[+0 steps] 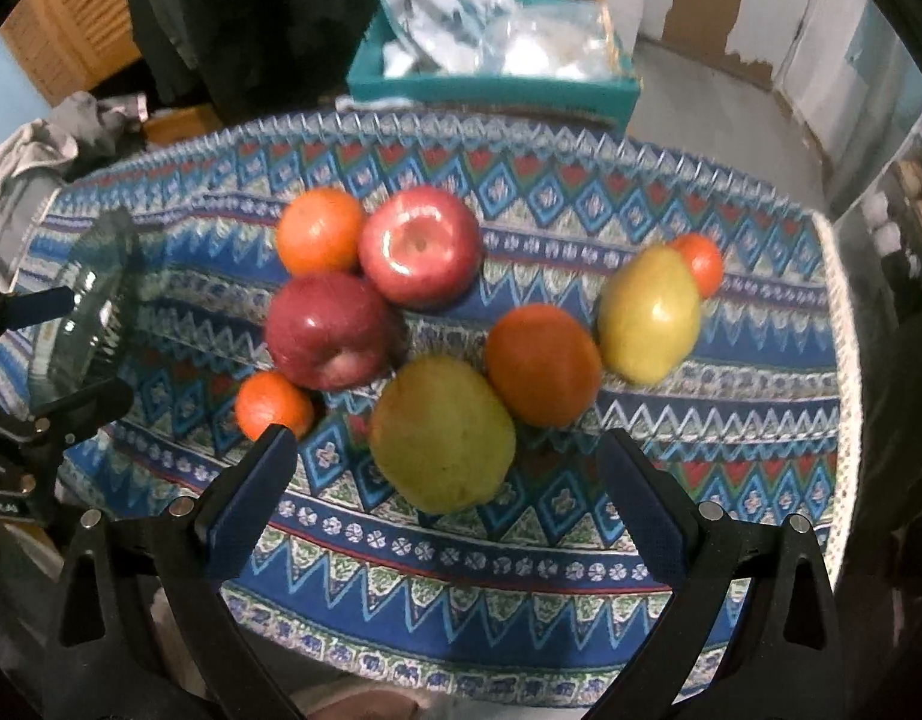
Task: Organize fruits
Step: 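Grasp the small orange with the left tool while the right tool grasps the large green pear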
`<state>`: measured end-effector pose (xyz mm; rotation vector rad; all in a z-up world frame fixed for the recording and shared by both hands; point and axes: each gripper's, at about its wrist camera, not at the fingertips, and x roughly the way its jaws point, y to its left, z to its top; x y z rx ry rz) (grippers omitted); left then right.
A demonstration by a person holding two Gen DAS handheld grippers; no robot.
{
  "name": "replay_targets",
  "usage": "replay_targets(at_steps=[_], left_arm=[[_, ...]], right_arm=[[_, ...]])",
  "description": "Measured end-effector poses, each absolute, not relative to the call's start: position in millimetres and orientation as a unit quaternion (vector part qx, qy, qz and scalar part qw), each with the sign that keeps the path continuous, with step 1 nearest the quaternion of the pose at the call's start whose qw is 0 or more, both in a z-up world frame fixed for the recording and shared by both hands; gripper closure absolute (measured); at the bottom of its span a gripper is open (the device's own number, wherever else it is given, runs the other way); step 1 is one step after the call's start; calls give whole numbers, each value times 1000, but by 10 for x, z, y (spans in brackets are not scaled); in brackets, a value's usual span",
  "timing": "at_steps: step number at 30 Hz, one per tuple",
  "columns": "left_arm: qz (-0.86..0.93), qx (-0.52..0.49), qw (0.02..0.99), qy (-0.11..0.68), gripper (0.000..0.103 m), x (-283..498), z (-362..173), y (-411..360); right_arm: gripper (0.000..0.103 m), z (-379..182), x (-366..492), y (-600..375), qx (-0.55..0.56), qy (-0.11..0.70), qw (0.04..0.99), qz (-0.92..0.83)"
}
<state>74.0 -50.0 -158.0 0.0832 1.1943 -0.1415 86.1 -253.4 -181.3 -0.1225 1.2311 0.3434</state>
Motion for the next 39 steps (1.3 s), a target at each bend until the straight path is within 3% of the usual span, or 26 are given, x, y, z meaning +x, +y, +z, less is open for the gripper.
replay_targets(at_steps=[13,18,33,39], left_arm=[[-72,37,800,595,1,930,-2003,-611],[-83,32,795,600,1,955,-2083,-657],[-121,34,778,616,1,1094,-2347,-1030],[-128,44,765,629,19,1146,-2521,-1209]], right_arm=[[12,-2466,1074,-2465,-46,630,759,157],[28,-2668,1138,-2402,-22,646,743,174],[28,-2427,817,-2769,-15,615,772,158],[28,-2398,788,-2988,-7,609,779,148]])
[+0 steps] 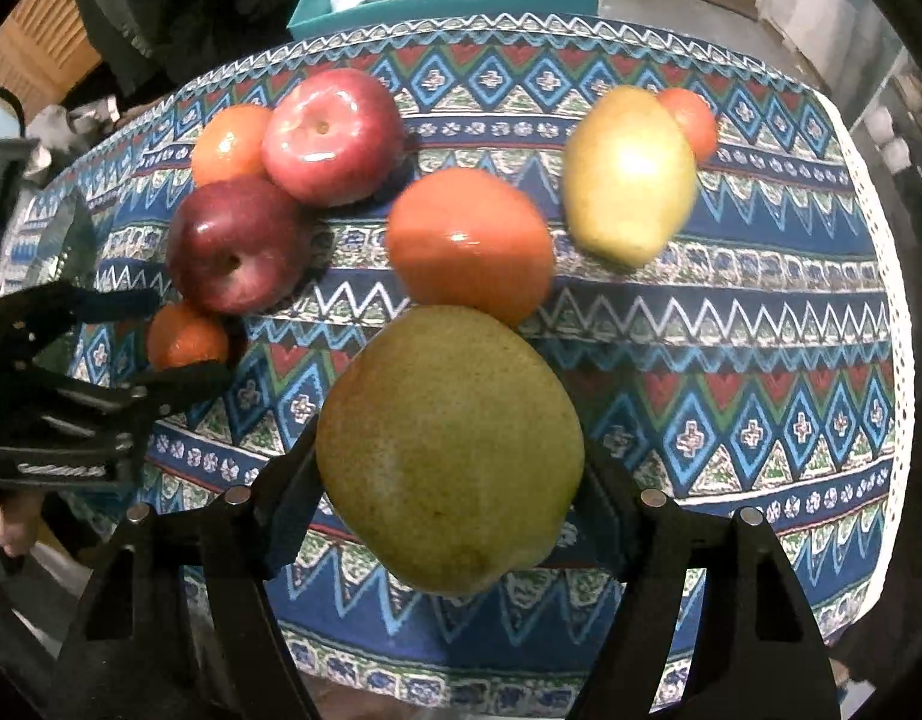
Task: Organize fruits
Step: 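Grasp the small orange with the left tool while the right tool grasps the large green pear, then carry the small orange and green pear into the glass bowl and open both tools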
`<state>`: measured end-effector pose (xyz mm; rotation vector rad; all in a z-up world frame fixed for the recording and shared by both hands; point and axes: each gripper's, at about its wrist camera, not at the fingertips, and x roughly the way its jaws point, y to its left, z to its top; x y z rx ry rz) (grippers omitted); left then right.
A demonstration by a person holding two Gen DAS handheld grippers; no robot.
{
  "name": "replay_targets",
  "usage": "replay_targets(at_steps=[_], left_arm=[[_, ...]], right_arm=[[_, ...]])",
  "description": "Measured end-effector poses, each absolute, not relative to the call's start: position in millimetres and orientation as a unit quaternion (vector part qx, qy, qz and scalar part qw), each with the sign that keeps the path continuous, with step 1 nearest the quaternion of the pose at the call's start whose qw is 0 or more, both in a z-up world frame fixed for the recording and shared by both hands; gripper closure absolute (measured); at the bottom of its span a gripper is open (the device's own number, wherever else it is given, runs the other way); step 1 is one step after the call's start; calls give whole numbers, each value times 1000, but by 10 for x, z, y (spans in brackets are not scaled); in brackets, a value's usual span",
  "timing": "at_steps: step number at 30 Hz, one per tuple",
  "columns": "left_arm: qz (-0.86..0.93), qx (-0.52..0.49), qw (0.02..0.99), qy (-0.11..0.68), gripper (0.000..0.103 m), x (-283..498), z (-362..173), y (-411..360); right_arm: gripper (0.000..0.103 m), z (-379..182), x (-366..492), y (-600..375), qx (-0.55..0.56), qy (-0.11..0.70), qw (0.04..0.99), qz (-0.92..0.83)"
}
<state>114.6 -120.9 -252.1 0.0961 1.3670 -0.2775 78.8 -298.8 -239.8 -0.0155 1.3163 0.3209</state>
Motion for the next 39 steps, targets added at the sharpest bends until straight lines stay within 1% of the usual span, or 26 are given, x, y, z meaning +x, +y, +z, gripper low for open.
replay_targets(at_steps=[1,3,6,7,8,9,10,16,21,39], left_arm=[[-128,45,763,632,23,1161,-2562,-1244],[-127,51,766,628,26,1175,-2597,-1300],[-130,56,768,625,39,1186,-2611,-1356],[-131,57,767,625,44,1183,-2610,-1360],[-134,56,766,626,47,1185,-2611,-1369],[-140,51,766,626,55,1183,-2610,-1377],[-145,44,764,627,56,1165,-2601,-1363],[-146,51,770,619,58,1056,-2568,-1339],[-145,47,782,604,59,948,-2406,-1272],[-142,39,841,521,59,600,-1484,-881]], right_arm=[[28,-2397,787,-3028,-6,608,780,147],[28,-2398,767,-3090,-6,608,781,144],[28,-2405,773,-3110,-2,608,781,143],[28,-2403,778,-3108,-2,607,782,144],[28,-2400,786,-3102,-2,606,782,144],[28,-2391,768,-3128,-2,605,783,145],[28,-2385,762,-3121,-2,604,784,144],[28,-2297,766,-3074,-8,592,793,142],[28,-2166,750,-3074,-9,577,805,142],[28,-1448,635,-2901,-26,495,855,153]])
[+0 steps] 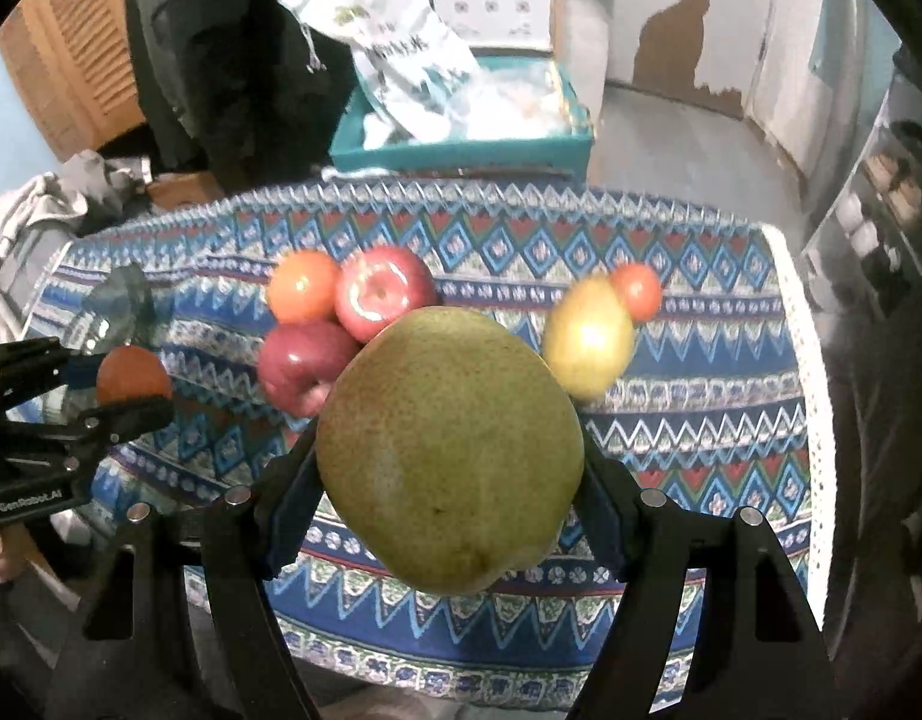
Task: Organize fruits
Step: 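Carry the small orange and green pear into the glass bowl and open both tools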
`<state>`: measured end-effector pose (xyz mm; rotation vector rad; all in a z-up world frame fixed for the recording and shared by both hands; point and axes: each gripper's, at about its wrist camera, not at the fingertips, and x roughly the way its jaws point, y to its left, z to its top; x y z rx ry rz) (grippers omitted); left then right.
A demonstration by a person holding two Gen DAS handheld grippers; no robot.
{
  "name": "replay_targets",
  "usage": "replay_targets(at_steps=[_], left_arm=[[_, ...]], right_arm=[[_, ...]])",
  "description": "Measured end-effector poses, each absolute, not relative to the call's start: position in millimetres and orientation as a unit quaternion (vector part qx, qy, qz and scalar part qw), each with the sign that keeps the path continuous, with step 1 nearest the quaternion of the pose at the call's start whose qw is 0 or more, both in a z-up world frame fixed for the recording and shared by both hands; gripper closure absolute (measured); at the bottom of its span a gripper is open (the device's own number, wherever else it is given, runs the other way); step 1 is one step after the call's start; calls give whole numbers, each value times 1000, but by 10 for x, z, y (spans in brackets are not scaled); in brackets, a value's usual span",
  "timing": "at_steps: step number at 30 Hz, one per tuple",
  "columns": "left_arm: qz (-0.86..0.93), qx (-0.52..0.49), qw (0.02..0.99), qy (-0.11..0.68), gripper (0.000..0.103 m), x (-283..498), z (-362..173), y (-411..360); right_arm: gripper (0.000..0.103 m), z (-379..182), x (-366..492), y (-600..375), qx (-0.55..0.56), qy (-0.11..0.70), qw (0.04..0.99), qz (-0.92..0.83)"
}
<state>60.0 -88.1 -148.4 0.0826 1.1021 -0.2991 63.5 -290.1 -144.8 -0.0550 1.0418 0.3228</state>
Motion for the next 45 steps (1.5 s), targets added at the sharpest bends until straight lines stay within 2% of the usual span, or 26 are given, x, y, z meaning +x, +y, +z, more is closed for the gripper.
replay_targets(at_steps=[22,45], left_arm=[[-114,18,895,431,59,292,-652,-309],[-38,-48,907,417,59,110,-575,728]], right_arm=[[28,-641,578,-2200,-38,412,882,225],[28,-439,679,-907,-70,402,860,307]])
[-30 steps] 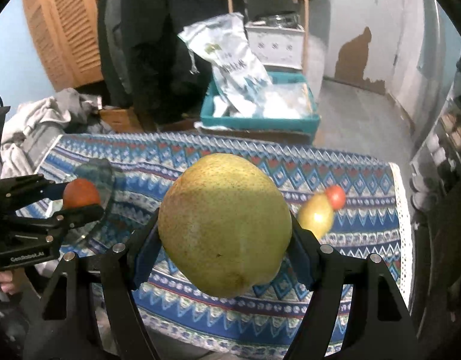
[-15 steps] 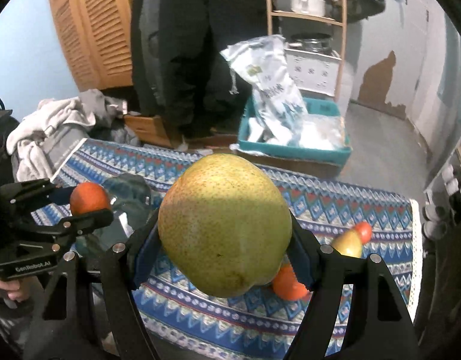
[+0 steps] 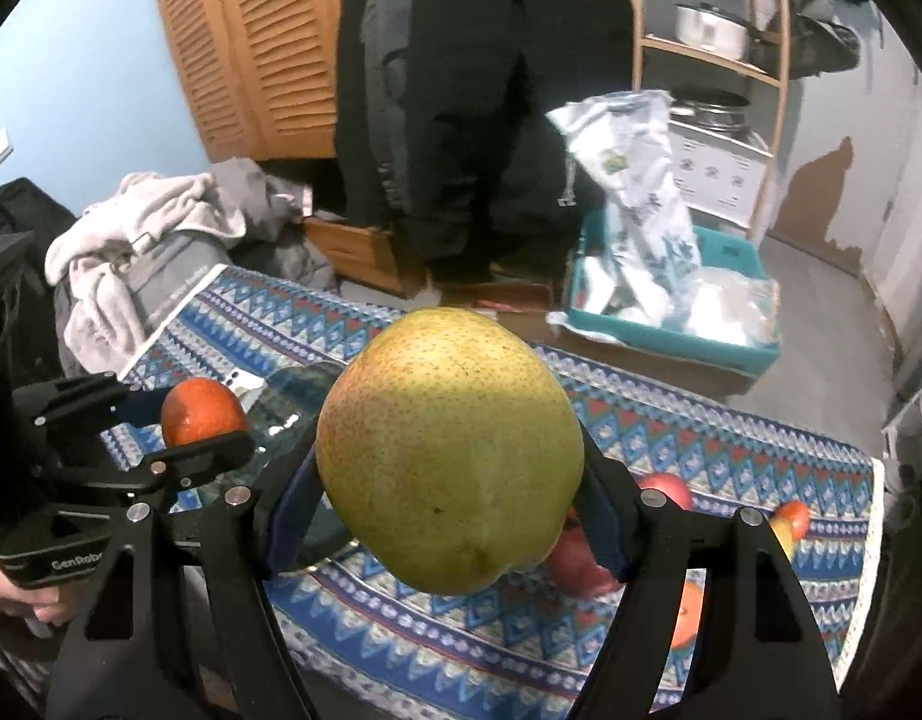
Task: Organize fruits
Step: 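Carry the small orange and green pear into the glass bowl and open both tools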
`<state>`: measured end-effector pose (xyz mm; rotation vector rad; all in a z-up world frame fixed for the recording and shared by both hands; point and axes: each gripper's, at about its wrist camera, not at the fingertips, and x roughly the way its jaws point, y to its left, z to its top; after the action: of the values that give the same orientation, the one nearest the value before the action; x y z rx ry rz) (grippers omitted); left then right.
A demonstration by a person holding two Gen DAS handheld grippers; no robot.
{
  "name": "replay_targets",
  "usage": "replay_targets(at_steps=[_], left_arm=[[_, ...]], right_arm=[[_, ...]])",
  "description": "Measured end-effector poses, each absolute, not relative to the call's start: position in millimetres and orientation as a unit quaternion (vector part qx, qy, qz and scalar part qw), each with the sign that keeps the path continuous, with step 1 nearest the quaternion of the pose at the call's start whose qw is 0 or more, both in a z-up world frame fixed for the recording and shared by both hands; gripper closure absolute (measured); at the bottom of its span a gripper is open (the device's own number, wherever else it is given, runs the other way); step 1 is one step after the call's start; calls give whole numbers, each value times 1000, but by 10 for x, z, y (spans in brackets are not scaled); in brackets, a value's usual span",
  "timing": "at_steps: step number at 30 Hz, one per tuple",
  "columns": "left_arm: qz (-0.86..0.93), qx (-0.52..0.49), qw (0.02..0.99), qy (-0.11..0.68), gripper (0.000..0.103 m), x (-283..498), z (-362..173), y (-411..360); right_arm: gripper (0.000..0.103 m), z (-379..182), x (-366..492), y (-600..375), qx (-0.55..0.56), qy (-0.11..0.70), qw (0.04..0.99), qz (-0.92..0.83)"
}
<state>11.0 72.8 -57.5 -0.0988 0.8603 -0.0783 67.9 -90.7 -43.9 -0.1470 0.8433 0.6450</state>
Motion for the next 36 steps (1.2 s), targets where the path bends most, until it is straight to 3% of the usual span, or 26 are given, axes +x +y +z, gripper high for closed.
replay_targets(at_steps=[11,36], left_arm=[[5,-76,900,430,59,63,-764,1232],[73,-121,827,544,58,131,-1933,1875]], right_arm=[[28,-658,770,-272,-79,430,834,338],[28,-1938,939,585,-120,550,748,351]])
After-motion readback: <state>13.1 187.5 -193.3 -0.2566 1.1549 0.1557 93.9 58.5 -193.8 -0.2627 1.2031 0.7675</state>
